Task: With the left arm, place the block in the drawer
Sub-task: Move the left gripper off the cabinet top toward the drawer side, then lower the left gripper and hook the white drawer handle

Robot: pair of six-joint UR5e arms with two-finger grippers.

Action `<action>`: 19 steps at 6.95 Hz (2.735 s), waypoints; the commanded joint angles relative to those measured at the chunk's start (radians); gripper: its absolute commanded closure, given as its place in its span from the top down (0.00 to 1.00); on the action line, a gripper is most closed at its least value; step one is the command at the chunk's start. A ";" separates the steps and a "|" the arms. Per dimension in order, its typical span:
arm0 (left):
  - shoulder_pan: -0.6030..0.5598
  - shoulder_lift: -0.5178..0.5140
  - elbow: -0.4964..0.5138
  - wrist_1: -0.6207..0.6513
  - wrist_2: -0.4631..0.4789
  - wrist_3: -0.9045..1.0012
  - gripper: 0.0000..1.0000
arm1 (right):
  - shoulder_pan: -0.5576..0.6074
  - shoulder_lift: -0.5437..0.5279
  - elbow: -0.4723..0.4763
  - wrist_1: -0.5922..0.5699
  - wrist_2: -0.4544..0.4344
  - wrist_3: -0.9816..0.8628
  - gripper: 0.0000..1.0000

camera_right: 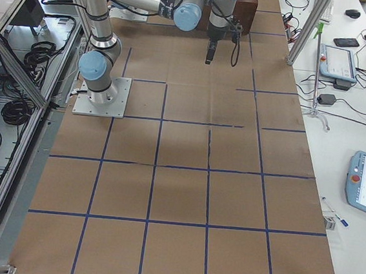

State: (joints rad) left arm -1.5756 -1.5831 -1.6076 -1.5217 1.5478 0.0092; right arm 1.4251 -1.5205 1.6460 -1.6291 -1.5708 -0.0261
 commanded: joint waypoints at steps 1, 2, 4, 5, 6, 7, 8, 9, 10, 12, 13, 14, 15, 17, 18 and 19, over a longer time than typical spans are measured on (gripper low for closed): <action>0.000 0.000 0.000 0.000 0.000 0.002 0.99 | 0.000 0.000 0.000 0.000 0.000 0.000 1.00; 0.000 0.000 0.003 0.000 0.000 0.000 0.99 | 0.000 0.000 0.000 0.000 0.000 0.000 1.00; 0.000 0.005 0.002 -0.021 0.011 -0.008 0.99 | 0.000 0.000 -0.002 0.000 0.000 0.000 1.00; 0.002 0.003 0.005 -0.037 0.011 -0.017 0.99 | 0.000 0.000 0.000 0.000 0.000 0.000 1.00; 0.034 0.000 0.021 -0.052 0.009 -0.024 0.99 | 0.000 0.000 -0.002 0.000 0.000 0.000 1.00; 0.104 0.000 0.026 -0.051 0.003 -0.023 0.99 | 0.000 0.000 0.000 0.000 0.000 0.000 1.00; 0.177 -0.006 0.032 -0.051 -0.001 -0.021 0.99 | 0.000 0.000 0.000 0.000 0.000 0.000 1.00; 0.221 -0.017 0.047 -0.048 -0.002 -0.008 0.99 | 0.000 0.000 0.000 0.000 0.000 0.000 1.00; 0.259 -0.032 0.073 -0.040 -0.003 0.014 0.99 | 0.000 0.000 0.000 0.000 0.000 0.000 1.00; 0.359 -0.080 0.116 -0.037 -0.040 0.121 0.99 | 0.000 0.000 0.000 0.000 0.000 0.000 1.00; 0.412 -0.112 0.144 -0.035 -0.061 0.194 0.99 | 0.000 0.000 0.000 0.000 0.000 0.002 1.00; 0.461 -0.153 0.179 -0.037 -0.070 0.286 0.99 | 0.000 0.000 0.000 0.000 0.000 0.000 1.00; 0.508 -0.185 0.207 -0.037 -0.121 0.373 0.99 | 0.000 0.000 0.000 0.000 0.000 0.000 1.00; 0.581 -0.239 0.227 -0.048 -0.175 0.527 0.99 | 0.000 0.000 0.000 0.000 0.000 0.000 1.00; 0.600 -0.261 0.226 -0.051 -0.189 0.566 0.99 | 0.000 0.000 0.000 0.000 0.000 0.000 1.00; 0.602 -0.279 0.213 -0.051 -0.192 0.592 0.99 | 0.000 0.000 0.000 0.000 0.000 0.000 1.00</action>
State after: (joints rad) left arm -0.9859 -1.8379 -1.3862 -1.5707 1.3672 0.5575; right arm 1.4251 -1.5202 1.6460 -1.6291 -1.5708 -0.0261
